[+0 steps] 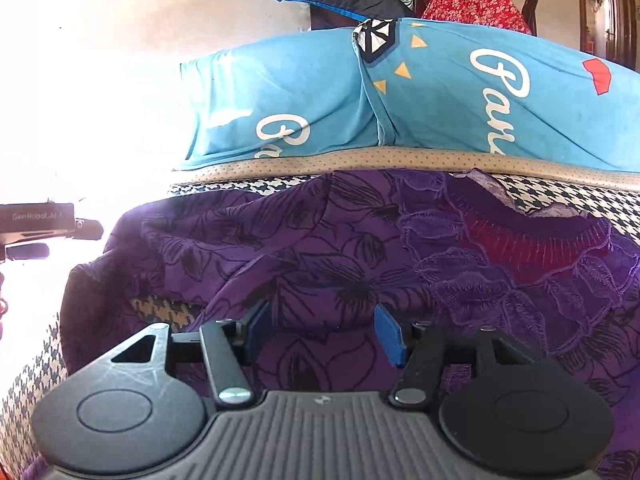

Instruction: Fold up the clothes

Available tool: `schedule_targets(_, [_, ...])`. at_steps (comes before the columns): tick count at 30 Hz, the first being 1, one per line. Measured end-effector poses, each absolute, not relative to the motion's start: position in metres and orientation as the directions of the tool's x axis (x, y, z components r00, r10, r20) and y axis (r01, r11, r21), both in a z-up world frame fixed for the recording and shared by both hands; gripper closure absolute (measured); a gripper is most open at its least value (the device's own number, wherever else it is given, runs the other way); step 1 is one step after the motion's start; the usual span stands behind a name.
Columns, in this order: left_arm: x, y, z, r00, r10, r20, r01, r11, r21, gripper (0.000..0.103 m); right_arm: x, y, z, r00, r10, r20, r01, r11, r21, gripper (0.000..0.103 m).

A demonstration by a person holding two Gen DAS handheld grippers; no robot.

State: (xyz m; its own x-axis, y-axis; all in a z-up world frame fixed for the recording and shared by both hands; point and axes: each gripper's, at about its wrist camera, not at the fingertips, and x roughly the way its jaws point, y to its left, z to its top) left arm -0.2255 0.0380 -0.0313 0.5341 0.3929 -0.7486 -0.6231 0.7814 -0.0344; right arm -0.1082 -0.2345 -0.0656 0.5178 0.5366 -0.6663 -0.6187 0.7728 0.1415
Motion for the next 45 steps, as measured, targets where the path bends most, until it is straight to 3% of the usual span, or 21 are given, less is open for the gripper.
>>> schedule_targets(7, [-0.238,0.024,-0.061,0.486,0.307,-0.818,-0.572,0.82,-0.032,0.006,-0.109,-0.234,-0.066,0.525,0.529,-0.667,-0.611,0.78,0.137,0.046])
schedule_targets(11, [-0.231,0.022,-0.079,0.449,0.323,-0.833,-0.581,0.814,0.003,0.007,-0.108,-0.235,-0.067,0.527,0.525,-0.668,-0.603,0.785,0.141,0.046])
schedule_targets(12, [-0.23,0.022,-0.081,0.451,0.328,-0.83,-0.582,0.813,0.004,0.023,-0.108,-0.234,-0.067,0.527,0.524,-0.669,-0.603,0.785,0.14,0.046])
schedule_targets(13, [-0.229,0.022,-0.081,0.449,0.331,-0.83,-0.585,0.811,0.007,0.051,-0.108,-0.234,-0.067,0.528,0.523,-0.669,-0.603,0.786,0.138,0.046])
schedule_targets(16, [-0.229,0.026,-0.08,0.447,0.33,-0.832,-0.601,0.799,-0.005,0.08,-0.107,-0.233,-0.067,0.534,0.519,-0.668,-0.601,0.788,0.132,0.046])
schedule_targets(21, [-0.231,0.029,-0.07,0.43,0.472,-0.77,-0.634,0.765,0.115,0.094,-0.105,-0.233,-0.068,0.536,0.514,-0.669,-0.593,0.794,0.134,0.046])
schedule_targets(23, [-0.231,0.029,-0.06,0.402,0.611,-0.682,-0.664,0.707,0.242,0.094,-0.105,-0.233,-0.068,0.537,0.514,-0.669,-0.592,0.795,0.135,0.046])
schedule_targets(25, [-0.23,0.026,-0.048,0.354,0.776,-0.522,-0.7,0.589,0.403,0.094,-0.105,-0.233,-0.067,0.539,0.513,-0.668,-0.592,0.795,0.133,0.046])
schedule_targets(26, [-0.229,0.024,-0.042,0.327,0.838,-0.436,-0.715,0.521,0.466,0.091,-0.105,-0.233,-0.067,0.54,0.513,-0.667,-0.592,0.795,0.132,0.046])
schedule_targets(27, [-0.228,0.024,-0.037,0.305,0.872,-0.383,-0.725,0.473,0.5,0.077,-0.105,-0.233,-0.067,0.542,0.513,-0.666,-0.591,0.795,0.132,0.046])
schedule_targets(28, [-0.228,0.025,-0.032,0.298,0.876,-0.38,-0.729,0.465,0.502,0.052,-0.105,-0.233,-0.066,0.543,0.514,-0.665,-0.59,0.796,0.134,0.046])
schedule_targets(30, [-0.23,0.026,-0.026,0.33,0.849,-0.413,-0.733,0.506,0.454,0.024,-0.104,-0.233,-0.066,0.543,0.512,-0.666,-0.587,0.798,0.134,0.046])
schedule_targets(31, [-0.231,0.024,-0.024,0.347,0.837,-0.422,-0.734,0.523,0.434,0.018,-0.103,-0.234,-0.067,0.544,0.511,-0.666,-0.586,0.799,0.134,0.046])
schedule_targets(35, [-0.228,0.013,-0.025,0.396,0.782,-0.482,-0.687,0.601,0.41,0.006,-0.101,-0.234,-0.067,0.544,0.507,-0.669,-0.583,0.802,0.134,0.046])
schedule_targets(45, [-0.222,-0.034,-0.041,0.496,0.588,-0.639,-0.589,0.768,0.25,0.004,-0.101,-0.234,-0.067,0.544,0.503,-0.671,-0.582,0.803,0.129,0.046])
